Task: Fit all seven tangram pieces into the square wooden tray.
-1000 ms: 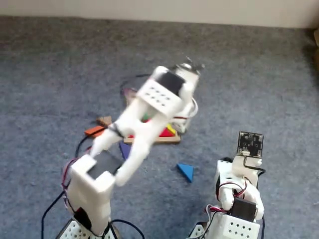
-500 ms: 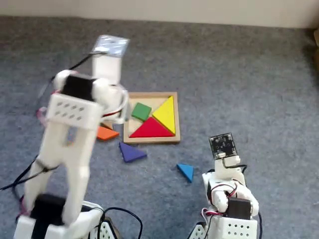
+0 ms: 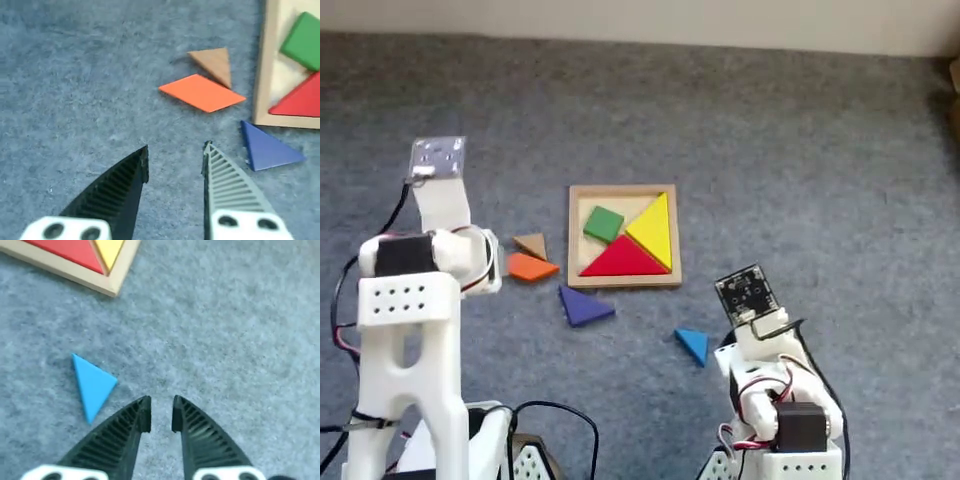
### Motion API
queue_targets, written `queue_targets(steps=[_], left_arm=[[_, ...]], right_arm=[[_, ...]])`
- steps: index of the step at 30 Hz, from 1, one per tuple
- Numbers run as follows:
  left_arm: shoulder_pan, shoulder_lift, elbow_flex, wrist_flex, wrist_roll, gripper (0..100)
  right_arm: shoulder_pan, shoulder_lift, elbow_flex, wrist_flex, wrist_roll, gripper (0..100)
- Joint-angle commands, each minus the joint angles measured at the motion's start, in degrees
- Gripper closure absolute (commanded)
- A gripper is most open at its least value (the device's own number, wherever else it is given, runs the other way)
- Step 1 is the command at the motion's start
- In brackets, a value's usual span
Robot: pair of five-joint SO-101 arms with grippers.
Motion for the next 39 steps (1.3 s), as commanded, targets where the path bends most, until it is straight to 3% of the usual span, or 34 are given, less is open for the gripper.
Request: queue_targets(steps=[1, 6, 11, 16, 21, 26, 39], left_arm=[[-2.59, -1.54, 5.41, -5.01, -0.53, 82], [-3.91, -1.89, 11.12, -10.2, -0.44, 82], [-4.26, -1.89, 14.55, -13.1, -0.44, 82], [-4.26, -1.89, 17.63, -16.62, -0.62, 82], [-4.26, -1.71, 17.98, -16.79, -0.7, 82], [-4.26, -1.63, 18.07, -16.79, -0.7, 82], [-4.26, -1.8, 18.68, -16.79, -0.79, 82]], right_arm=[[-1.71, 4.62, -5.49, 0.04, 0.53, 90.3], [-1.89, 23.96, -18.15, 0.31, -0.18, 90.0], [-8.66, 41.8, -26.15, -0.22, -7.47, 86.1], [-17.89, 47.96, -27.21, -4.18, -11.69, 77.1], [-23.78, 51.03, -22.81, -11.03, -15.65, 77.0], [-24.22, 57.19, -19.21, -18.51, -15.56, 77.1], [-23.96, 70.81, -19.38, -22.37, -15.47, 77.1]])
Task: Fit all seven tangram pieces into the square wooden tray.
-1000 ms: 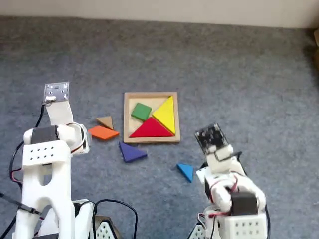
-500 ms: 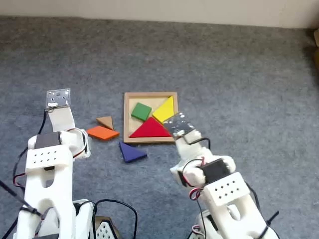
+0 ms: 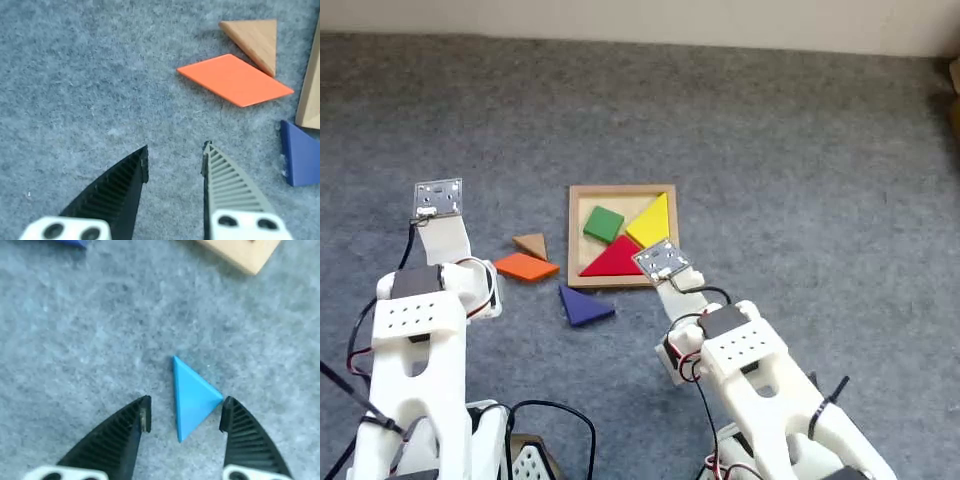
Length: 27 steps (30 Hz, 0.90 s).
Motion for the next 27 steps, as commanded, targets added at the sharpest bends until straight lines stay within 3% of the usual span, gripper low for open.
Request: queue_targets(steps=[1, 18, 23, 27], left_arm=[[-0.66, -1.27, -0.04, -0.79, -0.53, 82], [-0.66, -1.19, -0.04, -0.79, -0.53, 82], [-0.66, -1.19, 0.04, -0.79, -0.53, 82], [-0.66, -1.19, 0.04, -0.79, -0.53, 82]], right_arm=[[-0.48, 0.84, -0.66, -1.71, -0.44, 77.1], [0.66, 7.43, -0.66, -4.88, 1.93, 81.0], [0.66, 7.43, -0.66, -6.37, 1.93, 89.4], [0.66, 7.34, -3.74, -5.05, 1.93, 90.3]])
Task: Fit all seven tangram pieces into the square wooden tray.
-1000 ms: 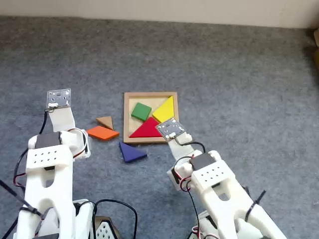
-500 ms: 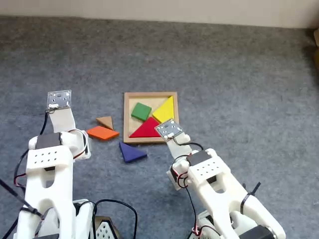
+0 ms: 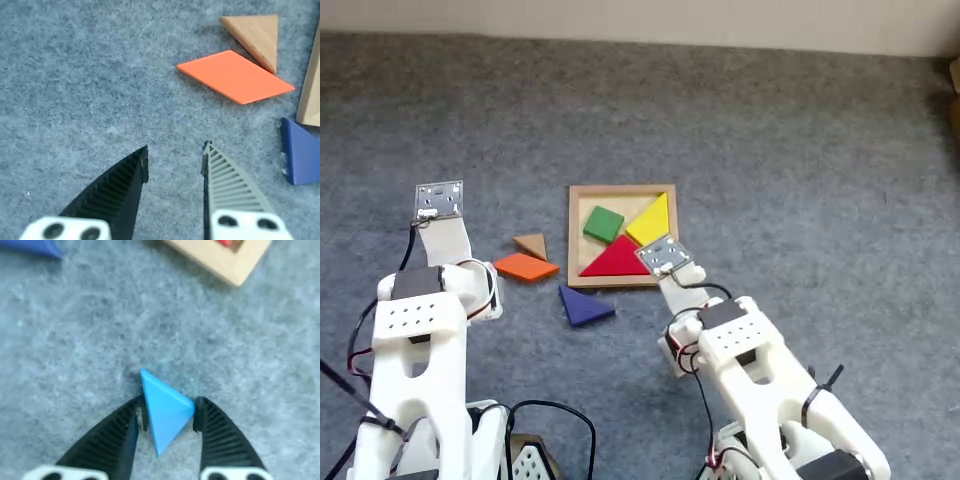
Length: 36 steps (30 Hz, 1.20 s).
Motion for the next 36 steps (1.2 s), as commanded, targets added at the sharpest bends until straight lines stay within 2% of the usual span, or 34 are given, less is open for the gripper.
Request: queue_targets(steps=[1, 6, 11, 16, 21, 27, 36], left_arm=[[-0.66, -1.1, -0.13, -0.79, -0.35, 82], [-0.66, -1.01, -0.13, -0.79, -0.35, 82], [-0.66, -1.01, -0.13, -0.79, -0.35, 82], [-0.66, -1.01, -0.13, -0.79, -0.35, 82], [-0.66, -1.01, -0.13, -0.79, -0.35, 82], [-0.66, -1.01, -0.13, -0.62, -0.35, 82], [-0.75, -1.01, -0.13, -0.44, -0.35, 82]], right_arm=[[0.22, 0.75, -4.26, 2.33, 0.7, 90.3], [0.22, 0.75, -12.0, 9.89, 0.44, 90.4], [0.04, 1.01, -19.38, 11.82, 0.26, 90.4], [-1.8, 1.54, -27.12, 11.56, -6.15, 90.4], [-7.96, 3.21, -33.36, 11.56, -11.69, 90.4], [-12.7, 17.19, -46.37, 11.56, -17.58, 90.4], [-13.05, 38.2, -66.86, 11.56, -29.01, 90.4]])
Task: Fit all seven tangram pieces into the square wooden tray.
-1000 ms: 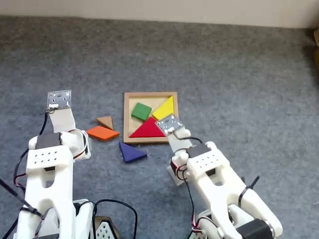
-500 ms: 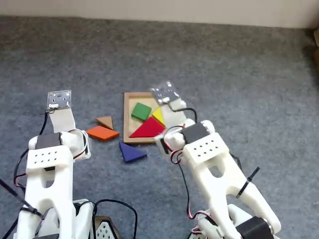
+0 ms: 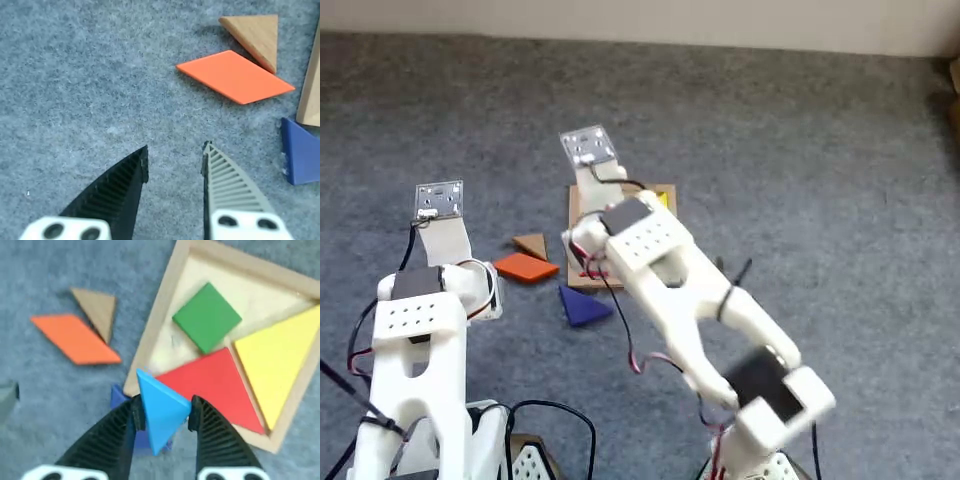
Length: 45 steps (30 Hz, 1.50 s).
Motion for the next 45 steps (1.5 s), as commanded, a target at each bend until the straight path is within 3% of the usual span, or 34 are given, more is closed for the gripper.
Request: queue_targets(steps=[1, 11, 17, 22, 29, 35, 41, 45], left_arm=[[-0.75, -1.01, -0.13, -0.44, -0.35, 82], [-0.75, -1.01, -0.13, -0.35, -0.35, 82], [-0.75, -1.01, -0.13, -0.35, -0.35, 82], [-0.75, -1.01, -0.13, -0.35, -0.35, 82], [-0.75, -1.01, -0.13, -0.35, -0.35, 82], [-0.75, -1.01, -0.13, -0.35, -0.35, 82], [-0.75, -1.01, -0.13, -0.35, -0.35, 82], [-0.75, -1.01, -0.13, -0.35, -0.35, 82]], right_arm=[[-0.84, 5.14, -9.36, 0.31, -5.54, 90.4], [-1.54, 17.01, -18.68, 0.75, -8.79, 90.1], [-1.36, 17.89, -19.65, 0.84, -8.88, 89.2], [-1.36, 17.98, -19.65, 1.71, -8.79, 81.3], [-1.36, 17.63, -19.65, 2.51, -8.44, 81.0], [0.13, 17.63, -26.33, 9.63, -1.14, 82.0], [5.76, 17.89, -31.43, 10.86, 8.97, 99.8], [6.29, 18.33, -30.2, 8.22, 13.71, 99.2]])
